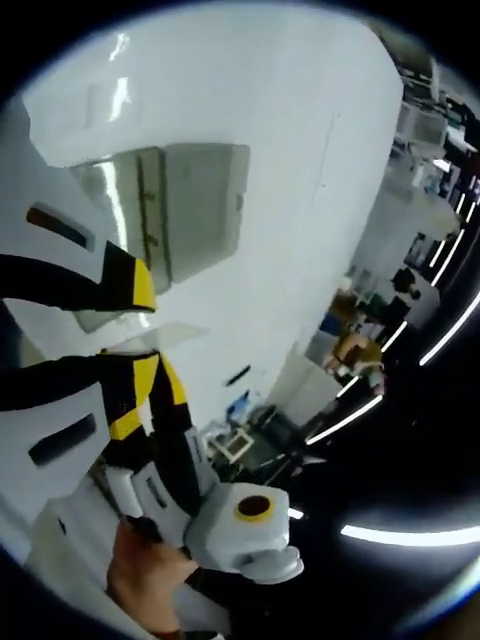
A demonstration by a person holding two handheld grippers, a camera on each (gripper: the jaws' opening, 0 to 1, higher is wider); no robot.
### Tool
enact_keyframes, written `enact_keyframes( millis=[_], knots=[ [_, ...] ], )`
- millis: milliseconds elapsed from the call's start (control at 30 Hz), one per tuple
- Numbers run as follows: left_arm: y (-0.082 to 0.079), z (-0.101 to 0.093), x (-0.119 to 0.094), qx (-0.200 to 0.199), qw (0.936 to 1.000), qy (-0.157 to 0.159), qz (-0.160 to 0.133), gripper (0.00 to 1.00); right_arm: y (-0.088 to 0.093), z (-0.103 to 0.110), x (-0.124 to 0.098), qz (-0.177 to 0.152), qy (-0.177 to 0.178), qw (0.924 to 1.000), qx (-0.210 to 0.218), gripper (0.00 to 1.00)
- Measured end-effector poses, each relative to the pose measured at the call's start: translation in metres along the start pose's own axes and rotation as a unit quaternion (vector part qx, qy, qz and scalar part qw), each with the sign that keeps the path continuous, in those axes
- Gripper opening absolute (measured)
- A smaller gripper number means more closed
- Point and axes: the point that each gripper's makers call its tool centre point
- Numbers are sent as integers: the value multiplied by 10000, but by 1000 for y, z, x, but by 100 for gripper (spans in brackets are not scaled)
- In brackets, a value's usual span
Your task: Insert the divider into the dual guide fixture by aligning both edges with the guide slots and pushing it downward to the bottom, including one-sided entry, uneven engagement, binding, and posture correction.
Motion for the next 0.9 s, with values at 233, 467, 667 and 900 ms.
enact_keyframes(
  millis=[233,467,667,900],
  knots=[
    [-3,1,-1,-147,9998,-11,-134,5,-2,3,0,-42,-24,10000,73,27],
    [-4,-1,-3,-335,9992,48,-201,0,-3,5,1,-56,-27,9999,102,27],
    [-4,-1,-3,-432,9988,77,-231,0,-3,5,0,-70,-20,9999,133,27],
    [-4,-3,-2,-565,9979,171,-253,0,-2,5,2,-56,-30,9998,214,27]
  ],
)
Point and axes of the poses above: the point that each gripper's makers call its tool centre point, and the gripper's own axes: x roughly forward along the fingers, z roughly to its left, y roughly out of its underside, and after that the axes turned 6 degrees about x, right-handed
